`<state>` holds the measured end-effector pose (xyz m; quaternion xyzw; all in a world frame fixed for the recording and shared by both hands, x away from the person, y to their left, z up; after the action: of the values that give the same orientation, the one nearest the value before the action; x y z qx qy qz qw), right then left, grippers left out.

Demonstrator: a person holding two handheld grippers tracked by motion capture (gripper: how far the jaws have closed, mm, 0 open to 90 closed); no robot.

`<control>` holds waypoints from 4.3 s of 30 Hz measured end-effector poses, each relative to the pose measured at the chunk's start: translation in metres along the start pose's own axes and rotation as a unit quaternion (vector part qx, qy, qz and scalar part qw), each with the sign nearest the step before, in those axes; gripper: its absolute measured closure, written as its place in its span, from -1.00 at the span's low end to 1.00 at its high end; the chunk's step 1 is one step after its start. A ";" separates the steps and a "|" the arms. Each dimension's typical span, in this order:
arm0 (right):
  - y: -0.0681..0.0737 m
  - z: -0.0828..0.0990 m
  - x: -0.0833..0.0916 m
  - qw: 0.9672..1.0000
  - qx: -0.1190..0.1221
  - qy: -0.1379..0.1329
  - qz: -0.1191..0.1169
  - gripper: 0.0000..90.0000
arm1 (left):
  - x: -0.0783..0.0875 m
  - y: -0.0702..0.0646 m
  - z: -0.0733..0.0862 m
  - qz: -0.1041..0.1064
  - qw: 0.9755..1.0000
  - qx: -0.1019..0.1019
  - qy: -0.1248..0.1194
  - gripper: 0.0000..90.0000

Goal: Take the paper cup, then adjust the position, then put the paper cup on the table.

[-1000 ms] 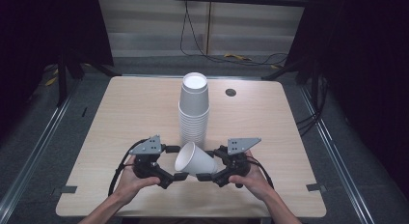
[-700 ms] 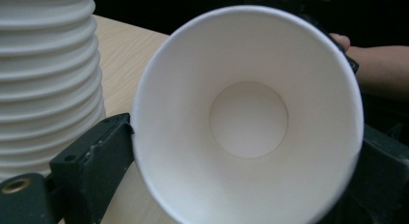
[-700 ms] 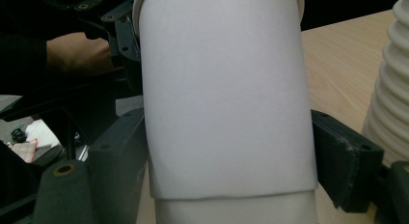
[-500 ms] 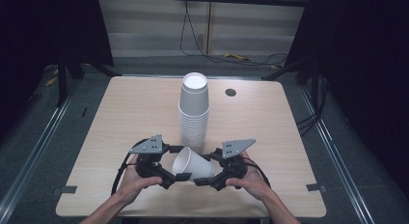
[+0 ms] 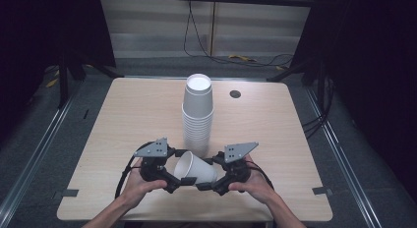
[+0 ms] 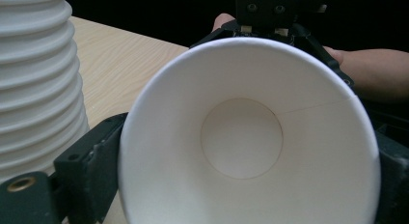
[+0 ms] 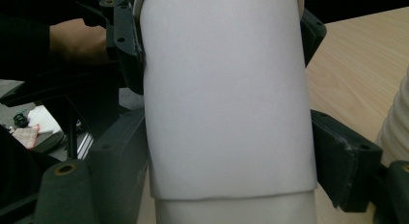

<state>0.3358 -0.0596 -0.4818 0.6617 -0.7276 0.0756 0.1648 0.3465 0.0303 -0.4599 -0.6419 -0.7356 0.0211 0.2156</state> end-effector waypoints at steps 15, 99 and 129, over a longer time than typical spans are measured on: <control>-0.001 0.006 -0.003 0.999 -0.039 0.024 -0.003 -0.58 | 0.001 0.002 0.005 -0.003 1.000 -0.004 0.024 -0.80; -0.056 0.036 0.086 0.958 -0.082 0.036 0.272 -0.68 | 0.105 0.116 -0.002 -0.284 0.954 0.031 0.086 -0.83; -0.056 0.037 0.085 0.959 -0.092 0.039 0.263 -0.69 | 0.109 0.173 0.008 -0.326 0.920 0.078 0.203 -0.84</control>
<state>0.3802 -0.1574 -0.4936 0.4251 -0.8730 0.0744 0.2274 0.4966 0.1663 -0.4889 -0.3382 -0.8407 -0.1242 0.4043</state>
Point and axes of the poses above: each handheld gripper's, and its own axes: x roughly backward along the jaws, z roughly out of its underside, y roughly to its left, the point moved 9 cm from there along -x, roughly forward along the jaws, and after that the axes turned 6 degrees about x, right-handed, at the moved point
